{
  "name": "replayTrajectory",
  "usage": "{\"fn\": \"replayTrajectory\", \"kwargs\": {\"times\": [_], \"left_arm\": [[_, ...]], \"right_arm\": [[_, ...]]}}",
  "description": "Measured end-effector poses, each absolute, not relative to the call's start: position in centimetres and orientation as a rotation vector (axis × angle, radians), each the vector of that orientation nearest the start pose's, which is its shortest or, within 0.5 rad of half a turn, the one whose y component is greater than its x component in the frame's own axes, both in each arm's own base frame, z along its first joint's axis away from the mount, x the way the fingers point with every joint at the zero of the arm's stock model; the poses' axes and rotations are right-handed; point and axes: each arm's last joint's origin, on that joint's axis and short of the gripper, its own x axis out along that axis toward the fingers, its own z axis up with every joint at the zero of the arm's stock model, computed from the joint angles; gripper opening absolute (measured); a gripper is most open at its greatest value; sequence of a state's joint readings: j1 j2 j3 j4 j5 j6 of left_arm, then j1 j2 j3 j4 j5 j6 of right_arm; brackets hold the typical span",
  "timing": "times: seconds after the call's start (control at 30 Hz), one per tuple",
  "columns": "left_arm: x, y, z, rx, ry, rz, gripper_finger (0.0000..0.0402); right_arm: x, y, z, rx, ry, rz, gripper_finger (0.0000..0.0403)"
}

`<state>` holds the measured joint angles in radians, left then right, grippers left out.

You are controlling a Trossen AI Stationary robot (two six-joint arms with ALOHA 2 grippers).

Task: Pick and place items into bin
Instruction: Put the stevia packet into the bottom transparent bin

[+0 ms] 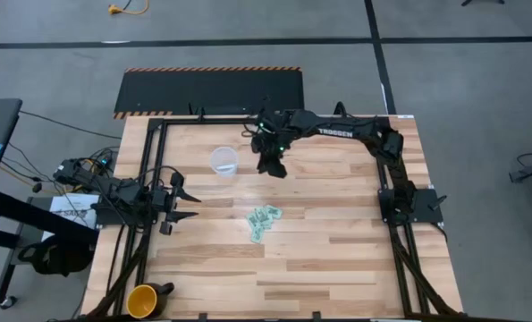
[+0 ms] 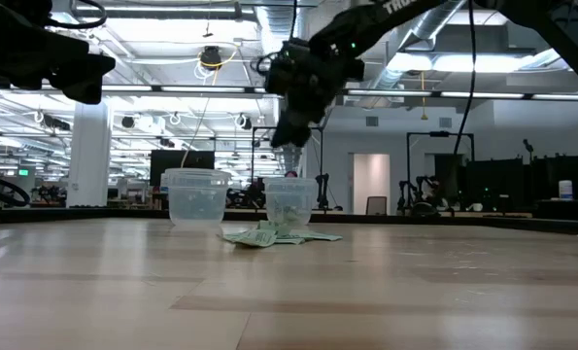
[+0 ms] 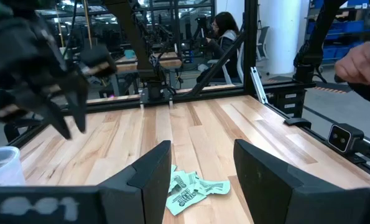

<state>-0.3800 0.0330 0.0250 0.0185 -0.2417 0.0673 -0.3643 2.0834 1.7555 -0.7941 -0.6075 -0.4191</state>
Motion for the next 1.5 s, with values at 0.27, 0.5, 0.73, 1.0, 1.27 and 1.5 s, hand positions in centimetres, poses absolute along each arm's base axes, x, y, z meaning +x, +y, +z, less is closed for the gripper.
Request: {"fn": "replayTrajectory", "kwargs": {"times": [0.27, 0.5, 0.73, 1.0, 1.27, 1.5], "left_arm": [[9.3, -3.0, 17.1, 0.064, -0.015, -0.138, 0.0166], [9.3, -3.0, 17.1, 0.064, -0.015, -0.138, 0.0166], [9.3, -3.0, 17.1, 0.039, -0.014, -0.139, 0.0166], [9.3, -3.0, 17.2, -0.115, -0.013, -0.14, 0.0166], [9.3, -3.0, 17.3, -0.114, -0.034, -0.14, 0.0166], [9.3, -2.9, 17.8, -0.118, -0.084, -0.136, 0.0166]], "right_arm": [[41.3, -11.4, 18.7, 0.275, 0.987, 0.427, 0.004], [41.3, -7.5, 19.2, 0.327, 1.077, 0.471, 0.0017], [40.0, -3.6, 22.6, 0.328, 1.105, 0.511, 0.0011], [37.0, 0.2, 28.3, 0.159, 1.062, 0.389, 0.0011], [28.7, 2.4, 26.3, 0.067, 0.846, -0.069, 0.0011], [23.7, 2.8, 20.3, 0.115, 0.461, -0.196, 0.001]]}}
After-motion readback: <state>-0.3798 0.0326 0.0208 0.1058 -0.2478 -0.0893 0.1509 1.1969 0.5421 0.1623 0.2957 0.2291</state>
